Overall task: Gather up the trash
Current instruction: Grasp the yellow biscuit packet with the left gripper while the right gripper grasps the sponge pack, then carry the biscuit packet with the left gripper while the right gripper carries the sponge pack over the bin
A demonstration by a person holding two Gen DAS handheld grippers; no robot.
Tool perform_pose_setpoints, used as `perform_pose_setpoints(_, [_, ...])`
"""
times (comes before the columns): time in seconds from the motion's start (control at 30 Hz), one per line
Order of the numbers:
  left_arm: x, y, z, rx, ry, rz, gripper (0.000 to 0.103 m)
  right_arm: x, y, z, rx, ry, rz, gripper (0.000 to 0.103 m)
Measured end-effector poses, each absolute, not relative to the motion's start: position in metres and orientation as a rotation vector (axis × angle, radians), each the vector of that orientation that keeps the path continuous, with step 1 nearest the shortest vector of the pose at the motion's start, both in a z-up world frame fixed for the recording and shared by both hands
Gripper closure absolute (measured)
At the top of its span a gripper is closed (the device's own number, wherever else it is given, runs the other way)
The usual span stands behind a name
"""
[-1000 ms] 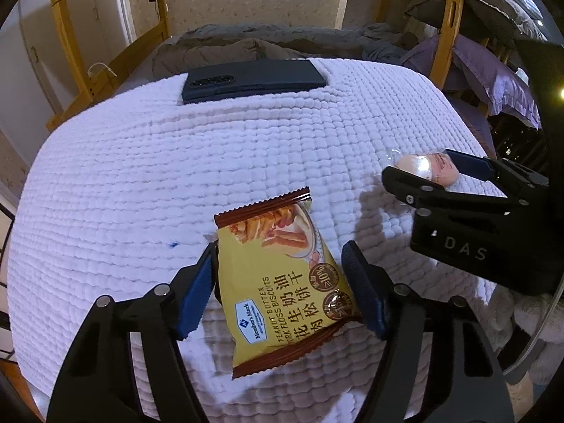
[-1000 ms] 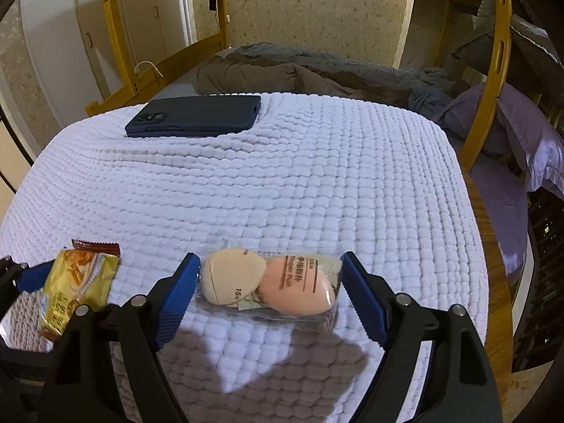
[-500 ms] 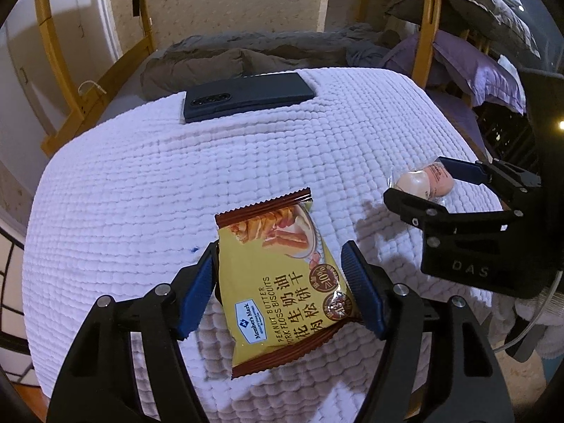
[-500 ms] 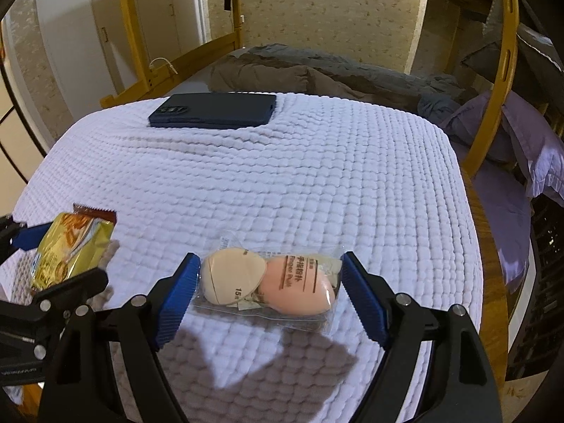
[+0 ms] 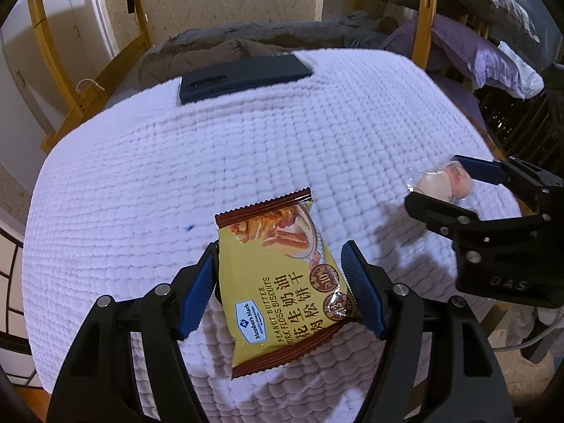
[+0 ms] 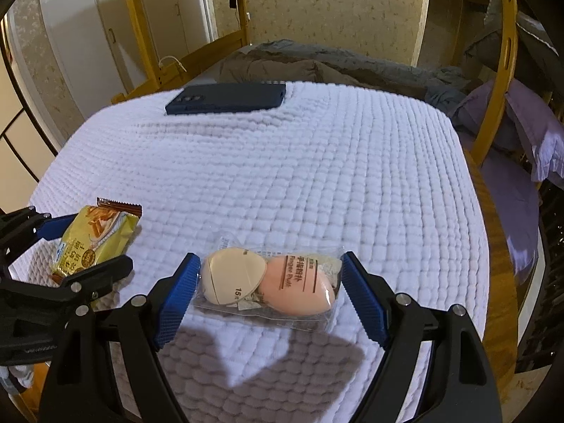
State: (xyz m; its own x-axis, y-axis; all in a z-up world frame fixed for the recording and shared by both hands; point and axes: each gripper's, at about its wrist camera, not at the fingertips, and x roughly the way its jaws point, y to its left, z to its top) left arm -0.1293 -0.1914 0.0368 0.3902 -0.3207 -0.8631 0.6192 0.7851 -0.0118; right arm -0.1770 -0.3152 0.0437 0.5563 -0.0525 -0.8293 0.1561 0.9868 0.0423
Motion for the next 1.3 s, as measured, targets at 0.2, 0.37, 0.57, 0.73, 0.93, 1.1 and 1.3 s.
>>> perform_pose_setpoints(0.2, [-0.131, -0.190, 0.026, 0.382, 1.006, -0.597, 0.019, -0.185, -0.304, 0.030, 0.038, 0.996, -0.134, 0.023])
perform_pose_setpoints(0.37, [-0.124, -0.185, 0.026, 0.325, 1.044, -0.579, 0.012, -0.190, -0.310, 0.031, 0.074, 0.986, -0.180, 0.014])
perform_pose_setpoints(0.57, [-0.119, -0.169, 0.033, 0.169, 1.106, -0.584, 0.011, -0.199, -0.320, 0.034, 0.170, 0.965, -0.202, 0.014])
perform_pose_setpoints(0.73, [-0.117, -0.174, 0.030, 0.170, 1.117, -0.544, 0.011, -0.199, -0.321, 0.030, 0.199, 0.976, -0.207, 0.014])
perform_pose_setpoints(0.93, [-0.121, -0.185, 0.028, 0.230, 1.091, -0.523, 0.021, -0.197, -0.319, 0.028, 0.192, 0.981, -0.203, 0.014])
perform_pose_setpoints(1.1, [-0.123, -0.190, 0.028, 0.282, 1.063, -0.523, 0.037, -0.197, -0.314, 0.029, 0.165, 0.986, -0.187, 0.015])
perform_pose_setpoints(1.3, [-0.124, -0.188, 0.029, 0.298, 1.048, -0.539, 0.042, -0.196, -0.310, 0.027, 0.150, 0.995, -0.187, 0.015])
